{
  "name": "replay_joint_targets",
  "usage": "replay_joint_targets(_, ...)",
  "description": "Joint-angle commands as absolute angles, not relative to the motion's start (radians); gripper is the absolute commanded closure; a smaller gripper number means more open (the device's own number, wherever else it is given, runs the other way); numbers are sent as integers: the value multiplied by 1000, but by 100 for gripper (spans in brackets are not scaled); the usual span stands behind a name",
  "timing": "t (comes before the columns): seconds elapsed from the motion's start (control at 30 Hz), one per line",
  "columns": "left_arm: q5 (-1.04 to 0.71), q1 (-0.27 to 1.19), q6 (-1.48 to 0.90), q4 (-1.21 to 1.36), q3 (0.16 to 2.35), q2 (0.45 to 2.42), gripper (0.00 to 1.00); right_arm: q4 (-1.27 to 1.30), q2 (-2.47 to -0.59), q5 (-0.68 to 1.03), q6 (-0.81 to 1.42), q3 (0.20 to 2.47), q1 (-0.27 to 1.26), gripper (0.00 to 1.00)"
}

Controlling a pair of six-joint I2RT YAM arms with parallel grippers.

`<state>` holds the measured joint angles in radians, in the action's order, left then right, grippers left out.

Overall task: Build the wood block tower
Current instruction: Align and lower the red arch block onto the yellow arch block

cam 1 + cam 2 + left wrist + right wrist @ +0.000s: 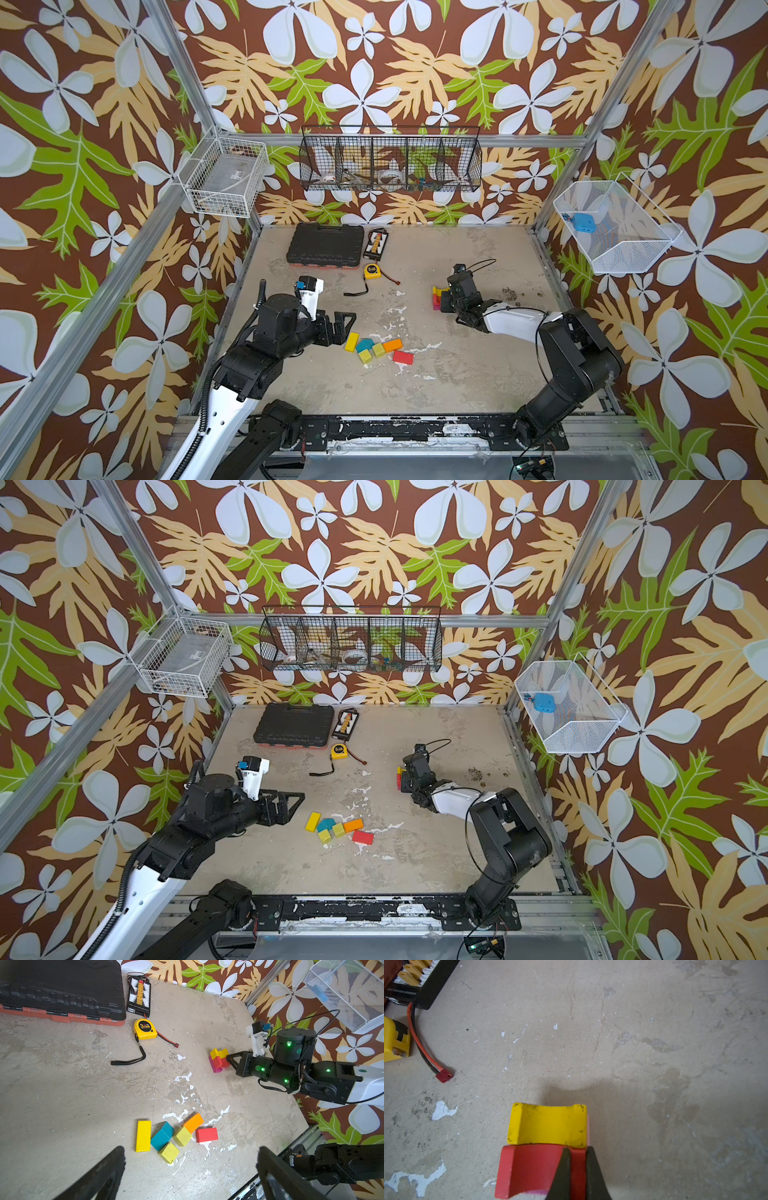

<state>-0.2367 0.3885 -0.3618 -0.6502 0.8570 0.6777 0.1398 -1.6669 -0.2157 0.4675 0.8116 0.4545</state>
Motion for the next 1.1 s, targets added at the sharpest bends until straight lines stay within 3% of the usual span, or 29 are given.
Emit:
replay_joint_targets(0.0, -232, 390, -359, -637, 858, 677, 0, 156, -1660, -230, 450, 808, 454, 92)
replay_joint_targets(0.73, -232, 390, -359, -637, 859, 676, 0, 180, -1641, -222, 442, 773, 454, 88)
replay_joint_targets(1.07, -232, 389, -359, -638, 859, 676, 0, 178, -1653, -228, 446, 778, 454, 76)
